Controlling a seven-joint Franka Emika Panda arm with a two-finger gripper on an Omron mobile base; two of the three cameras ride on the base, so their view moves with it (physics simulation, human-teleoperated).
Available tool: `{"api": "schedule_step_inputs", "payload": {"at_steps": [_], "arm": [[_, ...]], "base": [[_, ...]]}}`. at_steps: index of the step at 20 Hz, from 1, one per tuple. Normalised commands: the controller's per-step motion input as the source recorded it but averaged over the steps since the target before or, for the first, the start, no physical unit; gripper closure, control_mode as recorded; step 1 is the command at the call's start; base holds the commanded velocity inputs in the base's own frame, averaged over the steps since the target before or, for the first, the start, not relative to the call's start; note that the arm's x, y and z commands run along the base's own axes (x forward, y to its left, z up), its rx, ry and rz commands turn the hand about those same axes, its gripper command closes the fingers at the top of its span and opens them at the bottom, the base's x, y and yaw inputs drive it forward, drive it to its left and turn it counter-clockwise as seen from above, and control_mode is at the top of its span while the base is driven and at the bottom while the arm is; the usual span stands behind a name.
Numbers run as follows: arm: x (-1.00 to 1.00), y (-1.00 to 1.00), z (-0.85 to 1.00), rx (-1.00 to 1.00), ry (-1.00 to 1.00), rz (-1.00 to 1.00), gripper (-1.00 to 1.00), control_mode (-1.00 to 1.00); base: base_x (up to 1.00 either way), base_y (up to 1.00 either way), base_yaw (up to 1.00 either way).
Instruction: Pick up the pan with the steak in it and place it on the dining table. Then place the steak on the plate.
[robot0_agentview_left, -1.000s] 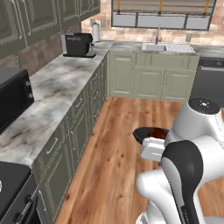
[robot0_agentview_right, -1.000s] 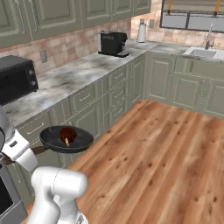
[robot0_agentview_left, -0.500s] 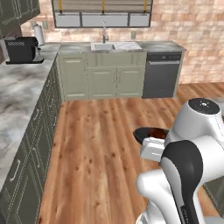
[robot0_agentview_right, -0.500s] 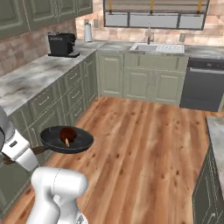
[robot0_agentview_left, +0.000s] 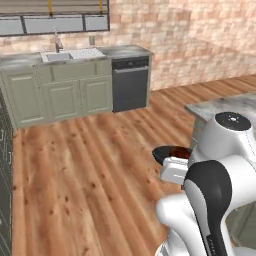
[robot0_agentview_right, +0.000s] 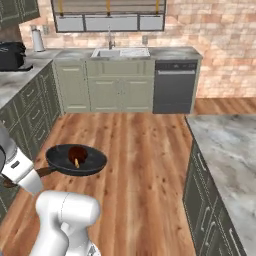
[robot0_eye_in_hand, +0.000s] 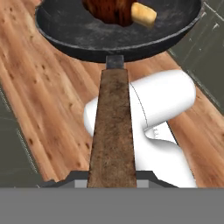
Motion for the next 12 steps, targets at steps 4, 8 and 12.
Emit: {"api": "schedule_step_inputs", "payload": {"at_steps": [4,8,12], "arm": [[0.0,0.0,0.0,0.0,0.0,0.0,1.0,1.0],[0.0,0.0,0.0,0.0,0.0,0.0,1.0,1.0],[0.0,0.0,0.0,0.0,0.0,0.0,1.0,1.0]], "base": [[0.03,0.0,-0.49],[0.03,0.0,-0.49],[0.03,0.0,-0.49]]}}
